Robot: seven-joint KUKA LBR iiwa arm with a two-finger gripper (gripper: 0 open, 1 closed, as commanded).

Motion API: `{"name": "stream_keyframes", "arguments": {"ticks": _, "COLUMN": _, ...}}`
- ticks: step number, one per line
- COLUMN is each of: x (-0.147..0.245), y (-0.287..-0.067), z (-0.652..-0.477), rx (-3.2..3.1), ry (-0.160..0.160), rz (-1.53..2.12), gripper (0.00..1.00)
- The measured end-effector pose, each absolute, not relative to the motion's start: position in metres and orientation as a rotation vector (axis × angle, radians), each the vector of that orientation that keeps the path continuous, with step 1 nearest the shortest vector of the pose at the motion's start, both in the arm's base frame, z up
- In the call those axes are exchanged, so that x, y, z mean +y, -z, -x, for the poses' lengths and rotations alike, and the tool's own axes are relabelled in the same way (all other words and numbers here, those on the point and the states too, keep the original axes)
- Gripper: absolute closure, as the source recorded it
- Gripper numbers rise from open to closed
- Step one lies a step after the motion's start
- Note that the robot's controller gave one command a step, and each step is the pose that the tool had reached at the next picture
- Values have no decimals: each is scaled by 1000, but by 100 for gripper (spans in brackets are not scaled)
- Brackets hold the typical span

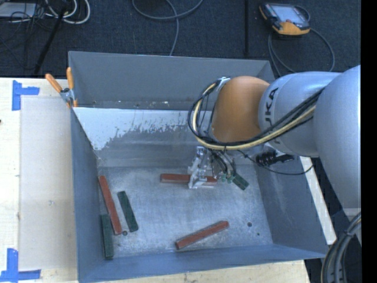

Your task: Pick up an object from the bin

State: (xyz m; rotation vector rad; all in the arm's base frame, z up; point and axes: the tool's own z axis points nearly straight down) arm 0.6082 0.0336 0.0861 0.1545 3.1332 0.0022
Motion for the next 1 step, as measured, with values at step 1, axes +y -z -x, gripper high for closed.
{"name": "stream_keyframes", "arguments": {"ticks": 1, "x": 33, "y": -98, "z": -606, "rx": 3143, "ry": -1, "rz": -155, "gripper": 100}}
